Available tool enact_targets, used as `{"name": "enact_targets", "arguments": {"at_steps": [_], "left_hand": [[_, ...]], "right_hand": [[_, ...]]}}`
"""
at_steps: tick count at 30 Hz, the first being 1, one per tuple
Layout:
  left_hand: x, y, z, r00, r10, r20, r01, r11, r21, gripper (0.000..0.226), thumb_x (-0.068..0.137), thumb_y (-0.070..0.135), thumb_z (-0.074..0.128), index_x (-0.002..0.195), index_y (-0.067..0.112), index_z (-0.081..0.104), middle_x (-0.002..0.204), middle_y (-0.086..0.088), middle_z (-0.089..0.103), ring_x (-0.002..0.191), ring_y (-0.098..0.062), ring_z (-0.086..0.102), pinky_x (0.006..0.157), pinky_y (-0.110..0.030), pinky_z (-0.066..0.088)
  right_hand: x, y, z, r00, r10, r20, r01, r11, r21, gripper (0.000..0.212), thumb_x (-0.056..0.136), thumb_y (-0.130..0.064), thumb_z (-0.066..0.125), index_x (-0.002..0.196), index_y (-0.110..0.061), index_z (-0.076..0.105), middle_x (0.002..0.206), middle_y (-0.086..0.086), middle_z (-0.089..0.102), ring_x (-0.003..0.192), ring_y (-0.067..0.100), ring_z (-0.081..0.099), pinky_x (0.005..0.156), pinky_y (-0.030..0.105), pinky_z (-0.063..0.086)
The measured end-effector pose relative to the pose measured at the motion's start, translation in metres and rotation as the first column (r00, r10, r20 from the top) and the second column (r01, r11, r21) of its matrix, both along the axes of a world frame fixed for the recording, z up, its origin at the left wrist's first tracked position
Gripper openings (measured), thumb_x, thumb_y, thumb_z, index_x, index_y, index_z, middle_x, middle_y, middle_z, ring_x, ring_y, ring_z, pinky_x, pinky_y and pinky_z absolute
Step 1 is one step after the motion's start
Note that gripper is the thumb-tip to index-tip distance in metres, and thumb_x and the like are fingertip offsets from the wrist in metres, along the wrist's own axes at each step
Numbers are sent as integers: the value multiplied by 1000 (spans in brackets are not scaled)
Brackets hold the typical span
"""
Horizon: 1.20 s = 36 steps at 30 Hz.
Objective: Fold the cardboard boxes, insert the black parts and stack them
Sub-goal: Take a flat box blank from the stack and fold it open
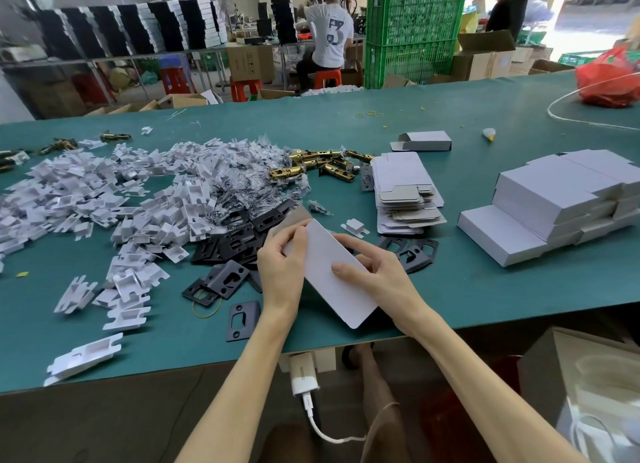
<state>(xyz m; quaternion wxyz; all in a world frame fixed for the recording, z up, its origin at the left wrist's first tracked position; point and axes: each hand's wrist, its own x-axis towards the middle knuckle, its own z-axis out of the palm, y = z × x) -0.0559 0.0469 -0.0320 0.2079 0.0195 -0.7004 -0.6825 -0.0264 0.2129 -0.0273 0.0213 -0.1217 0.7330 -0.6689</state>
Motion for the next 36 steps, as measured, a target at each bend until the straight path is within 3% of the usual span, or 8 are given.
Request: {"name": "enact_targets", "arguments": {"at_steps": [4, 11, 15, 19, 22, 25, 32, 36], "left_hand": [[5, 0, 3, 996, -31, -85, 34, 999, 25, 24, 104, 15, 62, 123, 19, 76, 123, 10, 75, 119, -12, 67, 106, -50, 52], [6, 3, 5, 991, -34, -128, 42, 997, 64, 52, 103, 11, 63, 151, 30, 52, 117, 9, 76, 116, -19, 68, 100, -43, 55], [2, -1, 2, 980, 163, -116, -149, 981, 124, 26, 103, 10, 62, 128, 12, 70, 119, 8, 74, 115, -6, 67, 105, -41, 54], [-4, -8, 0, 953, 302, 13, -295, 919, 263, 28, 106, 15, 58, 132, 8, 65, 125, 2, 71, 120, -12, 66, 107, -40, 53], [-2, -5, 1, 966, 257, -29, -243, 939, 243, 23, 106, 15, 58, 125, 21, 70, 119, 16, 72, 115, -1, 66, 103, -28, 54], [1, 1, 3, 985, 149, -83, -133, 975, 175, 20, 105, 27, 61, 121, 28, 74, 114, 19, 76, 111, 2, 68, 95, -20, 55], [-2, 1, 0, 999, -53, 13, 50, 982, 184, 16, 103, 29, 64, 101, 34, 79, 100, 10, 79, 95, -7, 71, 95, -49, 59], [-4, 0, -2, 996, -85, 5, 84, 988, 127, 17, 100, 27, 70, 116, 31, 73, 113, 8, 77, 106, -8, 70, 91, -30, 58]], "right_hand": [[0, 1, 0, 1000, 5, 11, -4, 998, -55, 41, 90, -36, 75, 128, -44, 65, 89, 14, 74, 73, 17, 68, 63, 24, 51], [0, 1, 3, 997, -45, 55, 52, 991, -125, 32, 89, -44, 70, 121, -39, 71, 100, 16, 74, 82, 19, 71, 72, 34, 52], [-2, 1, 3, 990, -72, 124, 99, 968, -229, 41, 88, -56, 62, 117, -31, 74, 112, -3, 75, 95, 11, 68, 82, 28, 51], [-4, 2, 0, 988, -52, 147, 86, 968, -235, 59, 80, -56, 74, 120, -14, 66, 117, 10, 74, 104, 33, 71, 93, 42, 57], [-5, 3, -5, 993, -60, 99, 77, 981, -176, 37, 86, -38, 79, 112, -13, 72, 110, 7, 77, 100, 25, 73, 91, 36, 57], [-6, 6, -5, 980, -118, 160, 170, 916, -363, 17, 94, -20, 68, 104, -9, 75, 104, 6, 77, 92, 16, 69, 84, 27, 55], [-5, 9, 5, 949, -133, 285, 286, 744, -604, 28, 88, -25, 69, 105, -4, 69, 103, 7, 76, 94, 15, 71, 84, 26, 60], [-5, 8, 3, 947, -138, 289, 291, 749, -596, 24, 92, -23, 67, 106, -3, 69, 103, 8, 75, 95, 16, 70, 83, 26, 60]]}}
